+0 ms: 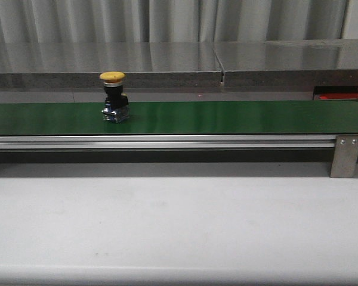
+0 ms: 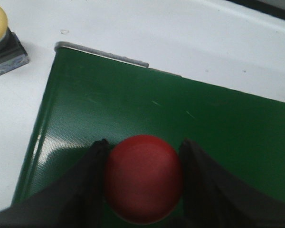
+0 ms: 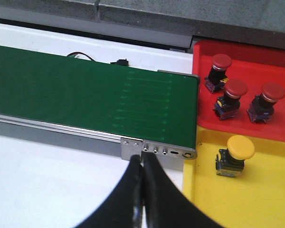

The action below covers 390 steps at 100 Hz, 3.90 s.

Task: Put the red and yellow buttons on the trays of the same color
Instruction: 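Carry the red button onto the belt and open the left gripper, then lower the right gripper onto the yellow button at the belt's end and grasp, then move the yellow button into the yellow tray and open the right gripper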

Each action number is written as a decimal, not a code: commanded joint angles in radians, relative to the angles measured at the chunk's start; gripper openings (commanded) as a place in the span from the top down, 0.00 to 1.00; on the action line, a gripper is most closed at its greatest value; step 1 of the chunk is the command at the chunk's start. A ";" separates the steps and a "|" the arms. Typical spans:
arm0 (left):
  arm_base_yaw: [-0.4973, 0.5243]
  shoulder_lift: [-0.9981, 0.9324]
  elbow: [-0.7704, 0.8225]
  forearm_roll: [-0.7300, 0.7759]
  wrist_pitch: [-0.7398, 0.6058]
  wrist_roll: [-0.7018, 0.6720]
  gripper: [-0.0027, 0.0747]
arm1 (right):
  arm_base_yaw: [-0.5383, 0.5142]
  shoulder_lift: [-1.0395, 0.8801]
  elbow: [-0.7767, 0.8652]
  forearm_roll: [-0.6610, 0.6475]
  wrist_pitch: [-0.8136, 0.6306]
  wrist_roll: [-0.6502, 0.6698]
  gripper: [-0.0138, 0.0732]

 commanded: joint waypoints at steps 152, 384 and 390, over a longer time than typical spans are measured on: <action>-0.263 -1.028 0.707 -0.096 -0.252 0.100 0.20 | 0.002 -0.006 -0.027 0.026 -0.053 -0.009 0.92; -0.261 -1.255 0.894 -0.103 -0.265 0.100 0.99 | 0.312 1.115 -0.841 0.038 0.065 -0.020 0.35; -0.261 -1.255 0.894 -0.103 -0.265 0.100 0.99 | 0.312 1.112 -0.841 0.038 0.074 -0.020 0.49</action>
